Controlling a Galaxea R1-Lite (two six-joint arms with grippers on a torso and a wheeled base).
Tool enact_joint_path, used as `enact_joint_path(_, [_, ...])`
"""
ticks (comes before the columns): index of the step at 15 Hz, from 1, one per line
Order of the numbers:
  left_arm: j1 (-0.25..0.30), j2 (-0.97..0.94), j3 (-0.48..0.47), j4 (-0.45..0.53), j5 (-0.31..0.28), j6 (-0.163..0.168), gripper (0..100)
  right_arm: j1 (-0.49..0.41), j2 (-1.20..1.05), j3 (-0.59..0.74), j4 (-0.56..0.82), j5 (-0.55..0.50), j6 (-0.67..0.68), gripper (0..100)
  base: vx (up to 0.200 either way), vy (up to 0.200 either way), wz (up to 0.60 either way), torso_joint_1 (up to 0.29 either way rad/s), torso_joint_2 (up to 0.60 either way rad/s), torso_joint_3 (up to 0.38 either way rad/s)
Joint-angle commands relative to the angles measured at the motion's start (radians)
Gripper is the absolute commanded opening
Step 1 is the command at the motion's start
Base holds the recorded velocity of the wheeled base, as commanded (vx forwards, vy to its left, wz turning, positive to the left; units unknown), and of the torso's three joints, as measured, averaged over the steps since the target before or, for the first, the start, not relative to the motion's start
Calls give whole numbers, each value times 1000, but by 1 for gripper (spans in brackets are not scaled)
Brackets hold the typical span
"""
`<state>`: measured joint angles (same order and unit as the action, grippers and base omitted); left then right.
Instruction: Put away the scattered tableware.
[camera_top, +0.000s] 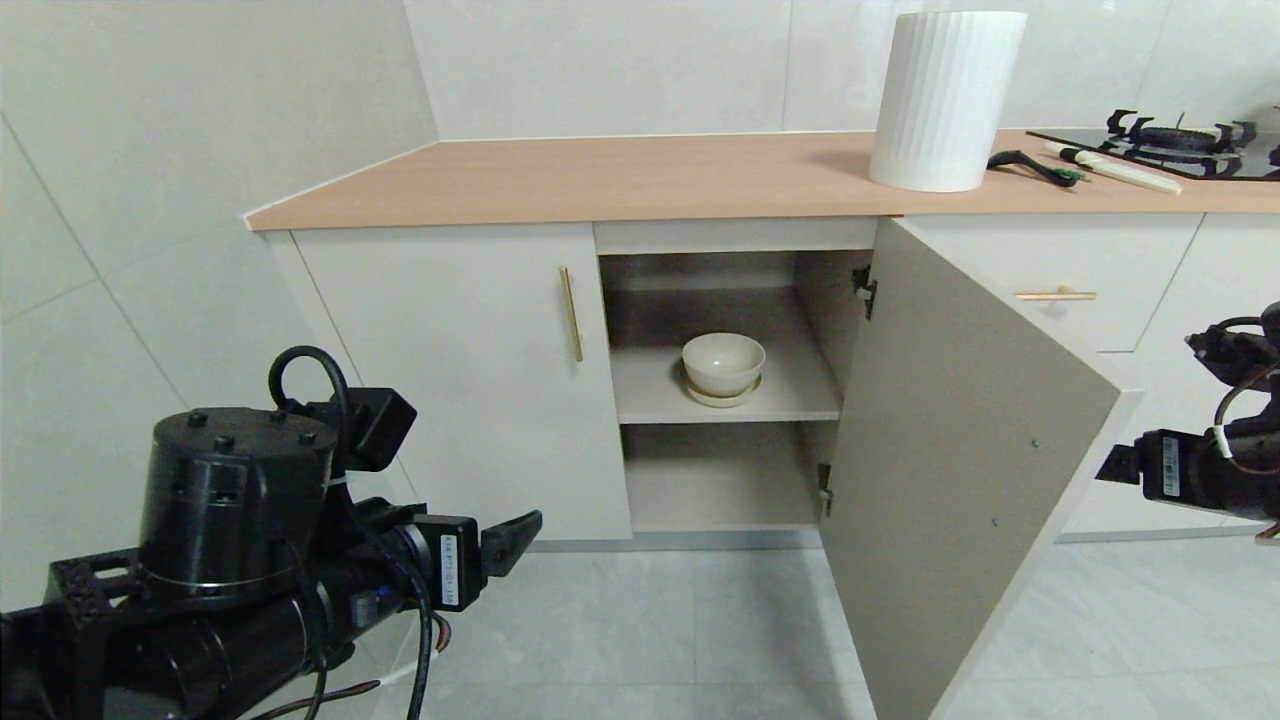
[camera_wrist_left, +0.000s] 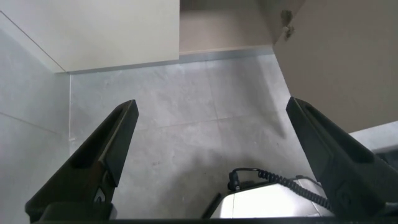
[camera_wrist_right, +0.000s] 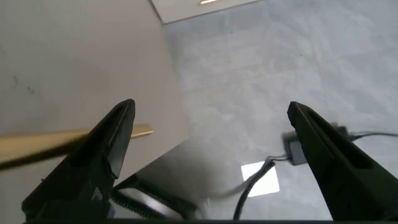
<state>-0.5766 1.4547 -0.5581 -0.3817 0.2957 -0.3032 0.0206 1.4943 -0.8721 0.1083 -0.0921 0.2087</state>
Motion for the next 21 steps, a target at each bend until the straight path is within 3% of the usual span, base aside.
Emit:
enact_joint_path(1, [0, 0, 0, 0, 0, -1, 100, 114, -34, 5, -1, 32, 43, 100, 0, 0, 0, 0, 0, 0])
enact_joint_path(4, [1, 0, -5, -2, 2, -1, 100, 214, -20, -5, -13, 38, 66, 100, 0, 0, 0, 0, 0, 0])
enact_joint_path(7, [3, -7, -8, -2, 2, -1, 100, 308, 47, -33, -134, 40, 70, 100, 0, 0, 0, 0, 0, 0])
enact_joint_path(10, [1, -2, -3, -2, 0, -1, 100, 426, 182, -145, -159, 22, 69, 100, 0, 0, 0, 0, 0, 0])
enact_joint_path(15, [1, 7, -3, -2, 2, -1, 100, 429, 357, -334, -160, 25, 66, 100, 0, 0, 0, 0, 0, 0])
enact_joint_path(21, [-2, -14, 3, -17, 2, 3, 100, 426, 491, -349, -222, 18, 75, 100, 0, 0, 0, 0, 0, 0])
